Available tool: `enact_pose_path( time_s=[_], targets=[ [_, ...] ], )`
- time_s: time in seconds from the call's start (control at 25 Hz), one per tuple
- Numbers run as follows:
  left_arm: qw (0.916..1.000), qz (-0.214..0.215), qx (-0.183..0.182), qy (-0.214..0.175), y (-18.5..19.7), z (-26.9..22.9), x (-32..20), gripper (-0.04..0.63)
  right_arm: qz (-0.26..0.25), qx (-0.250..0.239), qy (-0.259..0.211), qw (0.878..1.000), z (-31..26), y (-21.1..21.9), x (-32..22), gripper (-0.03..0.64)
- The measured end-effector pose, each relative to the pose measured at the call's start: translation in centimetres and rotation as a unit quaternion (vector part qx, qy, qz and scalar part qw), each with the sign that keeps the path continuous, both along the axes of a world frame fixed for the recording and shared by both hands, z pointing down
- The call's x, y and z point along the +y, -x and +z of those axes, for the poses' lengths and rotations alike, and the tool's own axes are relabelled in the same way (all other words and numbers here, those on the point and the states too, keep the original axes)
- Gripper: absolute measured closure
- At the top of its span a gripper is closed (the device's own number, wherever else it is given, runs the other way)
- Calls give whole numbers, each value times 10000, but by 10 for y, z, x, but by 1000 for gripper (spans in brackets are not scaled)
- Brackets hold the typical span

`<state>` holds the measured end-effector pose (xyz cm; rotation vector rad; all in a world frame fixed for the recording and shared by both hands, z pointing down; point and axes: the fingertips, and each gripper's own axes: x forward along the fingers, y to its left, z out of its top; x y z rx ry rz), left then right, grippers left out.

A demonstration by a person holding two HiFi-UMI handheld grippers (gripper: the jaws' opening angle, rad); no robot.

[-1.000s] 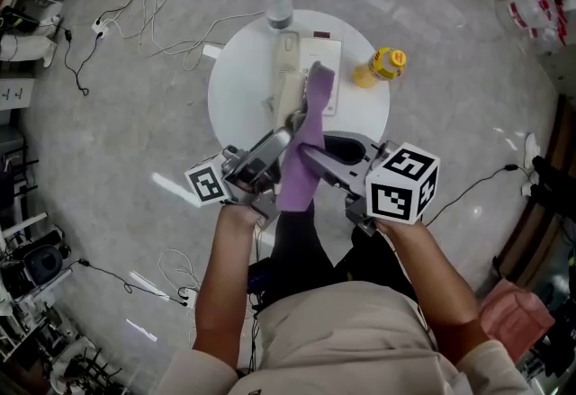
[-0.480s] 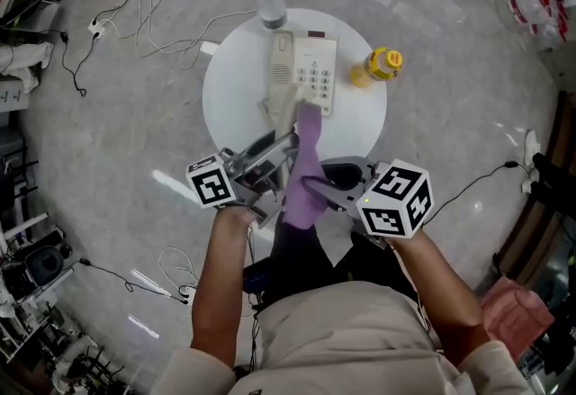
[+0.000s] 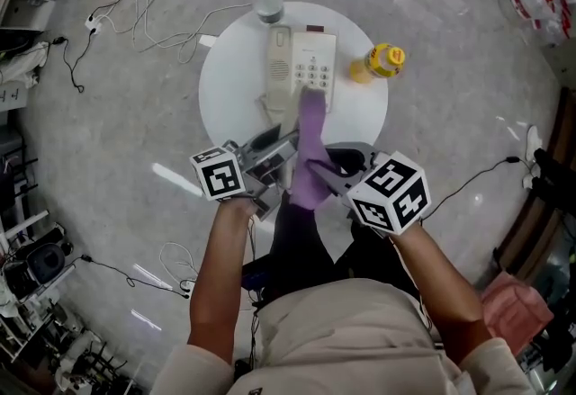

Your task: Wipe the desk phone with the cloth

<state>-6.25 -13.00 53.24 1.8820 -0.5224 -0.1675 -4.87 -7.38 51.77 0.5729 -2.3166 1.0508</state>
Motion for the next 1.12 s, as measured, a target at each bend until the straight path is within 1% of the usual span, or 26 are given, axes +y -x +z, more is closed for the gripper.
enact_pose_path(
  time_s=[0.12,0.28,0.36,0.52,0.64,0.76,0.88,1.0,1.04,1.12],
  targets=[
    [10000,82,-11,-22,-2,8,3,385,-43,121,37,9999,10,-5,0,538],
    [9989,347,-288,-100,-10,8,5,385,-15,327,89,9994,22,-17,-7,538],
    [9983,436,-356,-154,-13,6,5,385,45,416,70,9991,25,-24,-14,538],
    [9986,417,-238,-216,-16,4,3,385,295,514,-6,9982,26,-39,-29,538],
    [9984,451,-253,-247,-17,1,4,385,558,508,-88,9971,23,-49,-40,538],
    [9986,407,-187,-286,-17,7,7,385,817,485,-180,9953,21,-59,-49,538],
    [9984,380,-345,-246,-14,13,8,385,916,472,-223,9944,21,-62,-52,538],
    [9986,200,-427,-245,-8,18,5,385,884,462,-178,9949,23,-60,-46,538],
    [9982,155,-512,-254,-6,21,4,385,864,461,-155,9951,25,-59,-43,538],
    [9958,147,-842,-329,-4,26,0,385,830,454,-114,9954,27,-57,-40,538]
  ],
)
